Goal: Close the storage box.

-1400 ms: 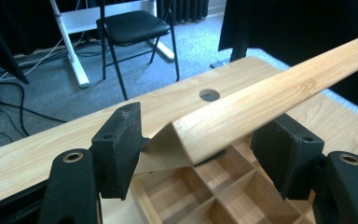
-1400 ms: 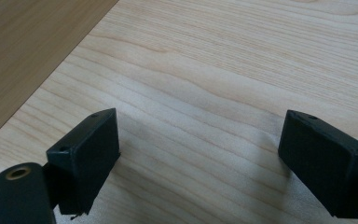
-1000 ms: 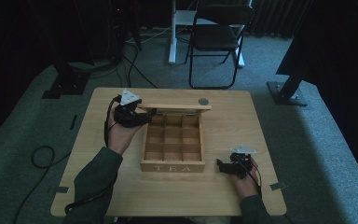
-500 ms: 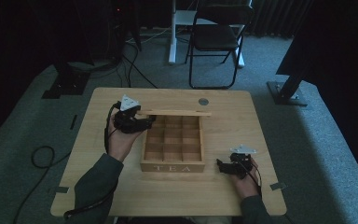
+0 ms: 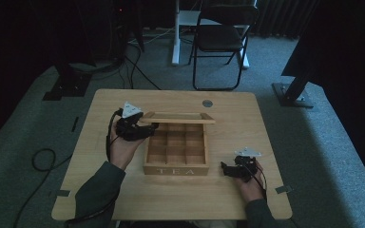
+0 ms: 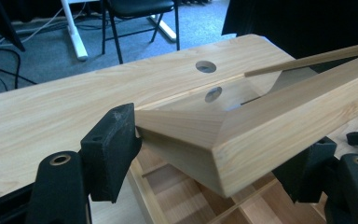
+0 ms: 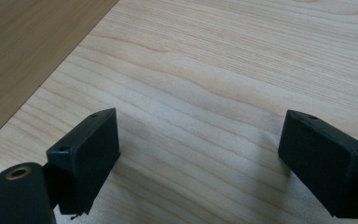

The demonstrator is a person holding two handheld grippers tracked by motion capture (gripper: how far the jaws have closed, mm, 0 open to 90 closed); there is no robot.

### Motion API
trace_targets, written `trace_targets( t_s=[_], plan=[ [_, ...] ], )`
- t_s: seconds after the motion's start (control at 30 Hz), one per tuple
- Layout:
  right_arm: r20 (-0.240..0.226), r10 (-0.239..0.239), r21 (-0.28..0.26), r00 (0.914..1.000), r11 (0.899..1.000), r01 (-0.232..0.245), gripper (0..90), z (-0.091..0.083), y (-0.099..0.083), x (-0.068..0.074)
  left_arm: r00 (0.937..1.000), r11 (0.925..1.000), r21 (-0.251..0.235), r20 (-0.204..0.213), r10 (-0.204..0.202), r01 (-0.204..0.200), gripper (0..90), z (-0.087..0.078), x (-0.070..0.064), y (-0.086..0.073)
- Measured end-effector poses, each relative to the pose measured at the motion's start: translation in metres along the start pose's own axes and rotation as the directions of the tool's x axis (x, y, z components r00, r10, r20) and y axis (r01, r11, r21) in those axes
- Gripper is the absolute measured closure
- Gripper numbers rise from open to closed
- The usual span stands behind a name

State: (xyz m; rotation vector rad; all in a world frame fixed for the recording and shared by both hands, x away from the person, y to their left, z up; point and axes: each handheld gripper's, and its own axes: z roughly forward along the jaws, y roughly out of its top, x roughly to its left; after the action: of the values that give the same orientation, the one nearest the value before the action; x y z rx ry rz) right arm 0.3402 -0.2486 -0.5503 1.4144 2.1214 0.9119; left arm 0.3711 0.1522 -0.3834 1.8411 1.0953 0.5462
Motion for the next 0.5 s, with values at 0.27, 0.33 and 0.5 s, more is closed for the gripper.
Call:
trace_targets(
  t_s=[0.27, 0.33, 0.5],
  plan=[
    [0.0, -0.001, -0.001, 1.0, 1.0, 0.001, 11.9, 0.0, 0.0, 0.0, 0.9998, 0.9997, -0.022, -0.018, -0.007, 0.007, 32.5, -0.004, -0.004, -0.009],
    [0.0, -0.001, -0.001, 1.0, 1.0, 0.001, 11.9, 0.0, 0.0, 0.0, 0.9998, 0.9997, -0.021, -0.016, -0.012, 0.012, 32.9, -0.005, -0.004, -0.01],
    [0.0, 0.0, 0.0, 1.0, 1.0, 0.0, 12.0, 0.0, 0.0, 0.0, 0.9998, 0.9997, -0.016, -0.009, -0.018, 0.018, 33.2, -0.007, -0.004, -0.013]
  ],
)
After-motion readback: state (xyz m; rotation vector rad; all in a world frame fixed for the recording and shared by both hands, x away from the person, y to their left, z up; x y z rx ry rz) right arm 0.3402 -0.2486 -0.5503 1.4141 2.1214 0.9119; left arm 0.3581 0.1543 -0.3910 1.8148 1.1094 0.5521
